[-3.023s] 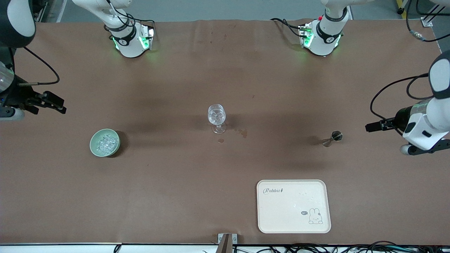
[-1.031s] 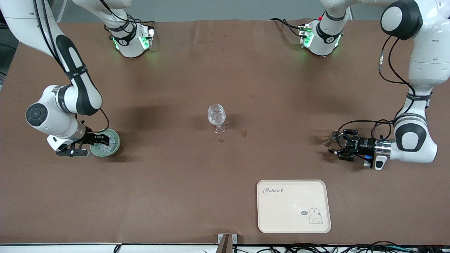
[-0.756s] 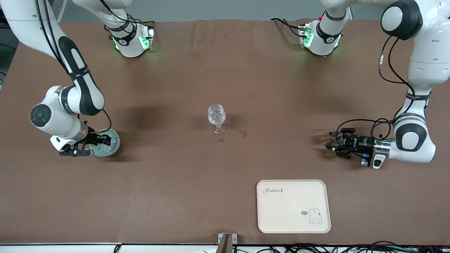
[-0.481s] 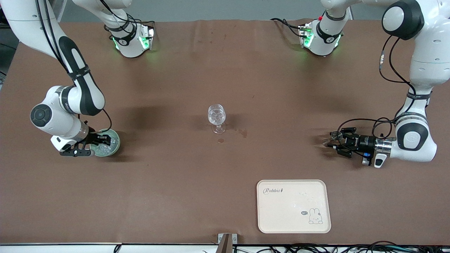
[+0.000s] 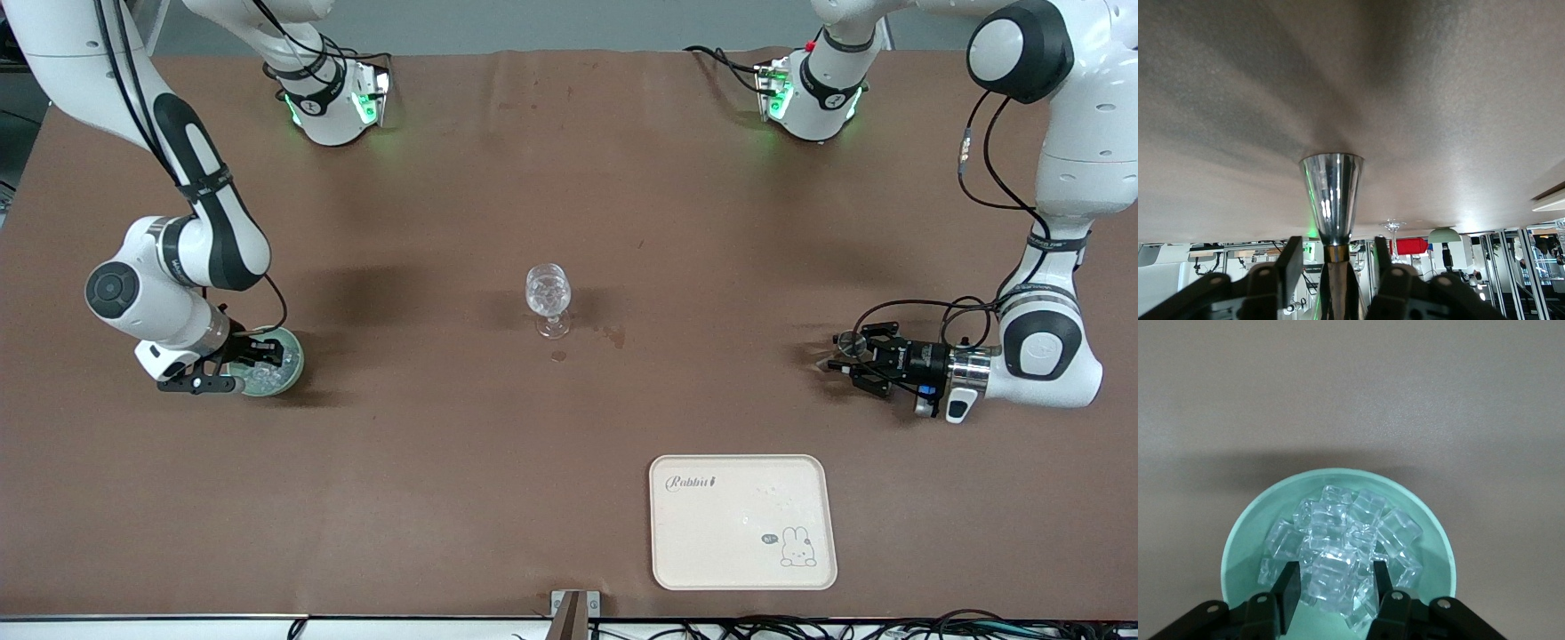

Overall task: Pour wine and add ice with both arms
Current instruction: 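Lift the ice cube with the right gripper and carry it over the wine glass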

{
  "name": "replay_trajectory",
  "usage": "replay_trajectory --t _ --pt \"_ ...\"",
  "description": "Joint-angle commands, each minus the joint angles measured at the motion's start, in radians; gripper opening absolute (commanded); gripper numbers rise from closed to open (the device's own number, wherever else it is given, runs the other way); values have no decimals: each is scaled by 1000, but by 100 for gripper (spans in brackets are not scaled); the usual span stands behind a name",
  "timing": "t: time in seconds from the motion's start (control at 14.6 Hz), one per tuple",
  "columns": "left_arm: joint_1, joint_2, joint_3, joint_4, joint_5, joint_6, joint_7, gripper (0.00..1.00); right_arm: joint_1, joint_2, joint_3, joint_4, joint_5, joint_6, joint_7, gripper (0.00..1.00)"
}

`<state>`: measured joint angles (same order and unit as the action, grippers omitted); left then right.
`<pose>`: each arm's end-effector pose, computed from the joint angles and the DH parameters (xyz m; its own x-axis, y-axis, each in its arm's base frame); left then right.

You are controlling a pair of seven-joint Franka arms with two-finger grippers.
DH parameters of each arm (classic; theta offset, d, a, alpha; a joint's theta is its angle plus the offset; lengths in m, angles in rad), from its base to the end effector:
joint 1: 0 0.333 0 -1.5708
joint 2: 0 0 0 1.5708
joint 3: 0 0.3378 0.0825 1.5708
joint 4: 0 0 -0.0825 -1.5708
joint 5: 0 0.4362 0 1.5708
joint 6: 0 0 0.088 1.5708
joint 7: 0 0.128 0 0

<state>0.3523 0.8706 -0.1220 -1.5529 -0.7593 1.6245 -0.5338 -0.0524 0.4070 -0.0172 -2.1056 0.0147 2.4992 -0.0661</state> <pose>0.6612 0.0739 0.0947 0.2316 0.3969 -0.8882 0.9281 -0.3637 0.0795 0.6176 -0.0432 0.1772 0.9998 -0.0140 -0.0132 -0.0140 -0.9999 -0.0027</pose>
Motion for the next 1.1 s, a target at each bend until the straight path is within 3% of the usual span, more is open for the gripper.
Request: replay_trajectory --t 0.0,0.14,0.41,0.69,1.03 --pt "7 8 -1 -1 -23 -12 5 41 -1 -1 3 -8 -16 18 14 15" --pt "7 8 -1 -1 -38 -12 5 35 -4 -5 2 -7 -16 17 14 3" --pt "7 13 -1 2 -41 -12 6 24 -3 -71 2 -7 -16 -15 15 0" --pt "5 10 -2 8 -44 -12 0 3 11 -186 8 64 -16 -250 49 0" --pt "-6 -4 -45 8 -110 -21 -55 1 208 -206 14 223 -15 -474 270 0"
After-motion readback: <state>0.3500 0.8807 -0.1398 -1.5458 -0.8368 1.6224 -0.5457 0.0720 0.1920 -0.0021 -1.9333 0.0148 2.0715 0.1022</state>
